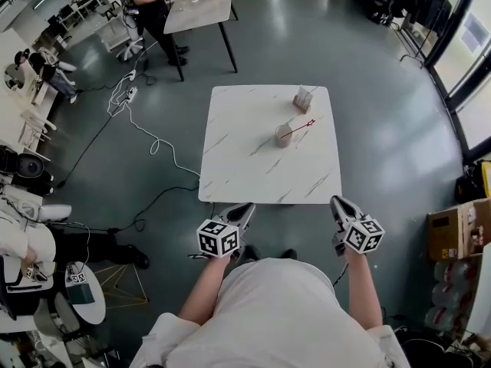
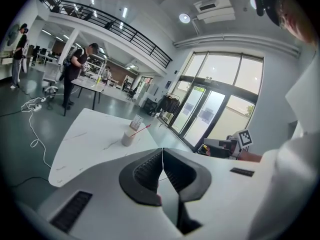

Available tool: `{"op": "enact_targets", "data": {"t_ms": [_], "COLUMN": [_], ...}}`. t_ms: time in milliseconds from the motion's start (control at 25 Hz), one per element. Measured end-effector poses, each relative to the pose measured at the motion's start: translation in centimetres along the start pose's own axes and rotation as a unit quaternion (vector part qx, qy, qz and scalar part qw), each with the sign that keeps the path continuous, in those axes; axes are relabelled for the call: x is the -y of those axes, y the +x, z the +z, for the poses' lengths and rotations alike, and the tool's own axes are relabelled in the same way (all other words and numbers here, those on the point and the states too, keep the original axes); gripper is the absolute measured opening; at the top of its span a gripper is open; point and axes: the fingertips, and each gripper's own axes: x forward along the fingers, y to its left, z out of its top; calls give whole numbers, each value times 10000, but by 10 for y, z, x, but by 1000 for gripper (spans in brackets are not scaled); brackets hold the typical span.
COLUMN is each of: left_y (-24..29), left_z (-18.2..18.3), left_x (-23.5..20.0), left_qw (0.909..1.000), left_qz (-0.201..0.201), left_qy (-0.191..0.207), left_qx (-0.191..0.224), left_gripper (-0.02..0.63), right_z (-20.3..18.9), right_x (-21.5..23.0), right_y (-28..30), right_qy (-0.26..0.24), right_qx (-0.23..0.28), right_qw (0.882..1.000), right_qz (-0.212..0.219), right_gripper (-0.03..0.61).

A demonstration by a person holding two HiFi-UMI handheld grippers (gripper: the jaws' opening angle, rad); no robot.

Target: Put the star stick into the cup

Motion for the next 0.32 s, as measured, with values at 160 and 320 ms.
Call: {"op": "enact_targets", "data": {"t_ms": [160,320], "left_y": [1,4], "left_z": [4,5], "left_x": [2,4], "left_qw": [10000,9999], "left_qz": [28,44], "left_qy": [-57,-34], "left_qx": [53,96], "left_gripper": [14,15], "right_z": [6,8], "right_x": [2,6], "right_y": [3,6], "right_qy": [-31,-48], "right_qx": [-11,-10], "right_qw": [10000,10000], "right_qz": [53,86], "right_gripper": [29,31]}}
